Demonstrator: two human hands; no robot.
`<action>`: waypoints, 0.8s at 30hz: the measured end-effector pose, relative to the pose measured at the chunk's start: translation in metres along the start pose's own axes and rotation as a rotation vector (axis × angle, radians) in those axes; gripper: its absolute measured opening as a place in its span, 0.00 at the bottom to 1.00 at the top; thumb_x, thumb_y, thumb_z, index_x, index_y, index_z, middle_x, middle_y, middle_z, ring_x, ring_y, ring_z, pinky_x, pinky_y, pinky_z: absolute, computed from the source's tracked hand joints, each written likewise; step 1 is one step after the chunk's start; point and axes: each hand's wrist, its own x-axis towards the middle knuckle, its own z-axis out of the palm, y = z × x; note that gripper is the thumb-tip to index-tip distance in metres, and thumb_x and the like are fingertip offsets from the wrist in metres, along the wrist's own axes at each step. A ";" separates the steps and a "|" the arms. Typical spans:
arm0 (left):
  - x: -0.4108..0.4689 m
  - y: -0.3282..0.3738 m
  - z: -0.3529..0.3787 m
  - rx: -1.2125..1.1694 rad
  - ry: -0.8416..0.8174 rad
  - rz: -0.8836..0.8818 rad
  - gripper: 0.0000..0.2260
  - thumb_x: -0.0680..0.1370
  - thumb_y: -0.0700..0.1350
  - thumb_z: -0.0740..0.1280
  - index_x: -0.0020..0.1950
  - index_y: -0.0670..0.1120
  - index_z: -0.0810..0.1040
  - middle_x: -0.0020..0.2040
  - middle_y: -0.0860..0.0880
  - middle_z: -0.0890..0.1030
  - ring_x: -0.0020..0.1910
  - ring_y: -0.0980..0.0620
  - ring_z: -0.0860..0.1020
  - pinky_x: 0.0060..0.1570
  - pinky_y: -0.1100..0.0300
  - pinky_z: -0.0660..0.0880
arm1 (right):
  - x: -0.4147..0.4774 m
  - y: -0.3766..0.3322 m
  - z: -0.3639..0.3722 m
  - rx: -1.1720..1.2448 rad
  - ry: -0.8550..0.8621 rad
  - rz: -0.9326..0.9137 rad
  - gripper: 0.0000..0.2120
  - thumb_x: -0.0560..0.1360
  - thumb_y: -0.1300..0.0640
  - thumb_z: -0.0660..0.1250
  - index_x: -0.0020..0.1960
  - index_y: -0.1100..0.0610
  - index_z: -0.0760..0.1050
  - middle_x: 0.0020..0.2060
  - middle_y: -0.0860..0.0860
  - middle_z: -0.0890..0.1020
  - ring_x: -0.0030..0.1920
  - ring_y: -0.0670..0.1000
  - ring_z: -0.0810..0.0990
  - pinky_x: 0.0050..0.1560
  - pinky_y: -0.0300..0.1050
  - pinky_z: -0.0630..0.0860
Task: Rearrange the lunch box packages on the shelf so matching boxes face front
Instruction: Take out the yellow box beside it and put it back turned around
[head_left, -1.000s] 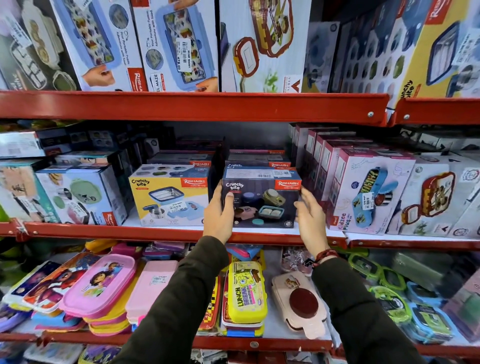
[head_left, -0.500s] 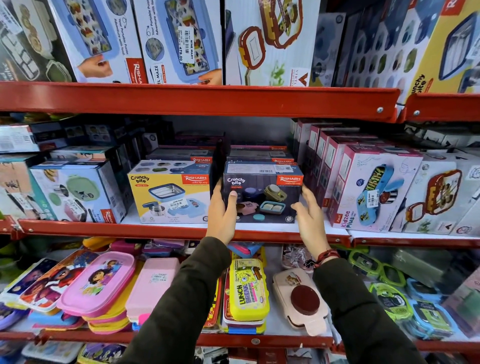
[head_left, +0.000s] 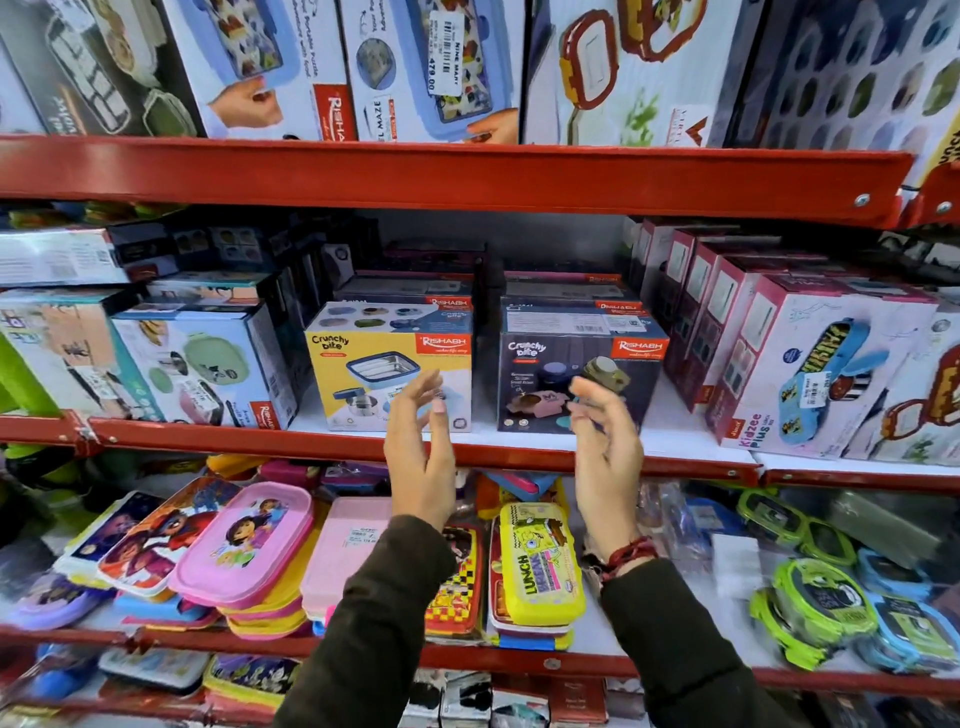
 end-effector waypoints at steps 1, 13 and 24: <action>0.004 -0.002 -0.009 0.007 0.027 -0.003 0.16 0.85 0.50 0.59 0.71 0.49 0.75 0.68 0.50 0.80 0.67 0.55 0.78 0.67 0.59 0.75 | -0.003 -0.001 0.012 -0.005 -0.043 0.009 0.17 0.80 0.61 0.61 0.64 0.49 0.78 0.61 0.49 0.82 0.60 0.47 0.82 0.61 0.41 0.77; 0.060 -0.033 -0.091 0.230 -0.020 -0.210 0.29 0.88 0.48 0.58 0.86 0.44 0.49 0.86 0.43 0.54 0.85 0.46 0.55 0.76 0.63 0.50 | -0.005 -0.012 0.108 -0.146 -0.236 0.270 0.23 0.84 0.55 0.59 0.78 0.55 0.66 0.75 0.52 0.73 0.66 0.43 0.70 0.67 0.38 0.63; 0.077 -0.045 -0.132 0.203 -0.247 -0.099 0.33 0.78 0.48 0.60 0.84 0.52 0.58 0.69 0.45 0.66 0.67 0.52 0.69 0.73 0.61 0.62 | -0.010 -0.020 0.121 -0.136 -0.160 0.188 0.27 0.77 0.48 0.62 0.75 0.43 0.68 0.71 0.49 0.72 0.70 0.53 0.75 0.72 0.55 0.73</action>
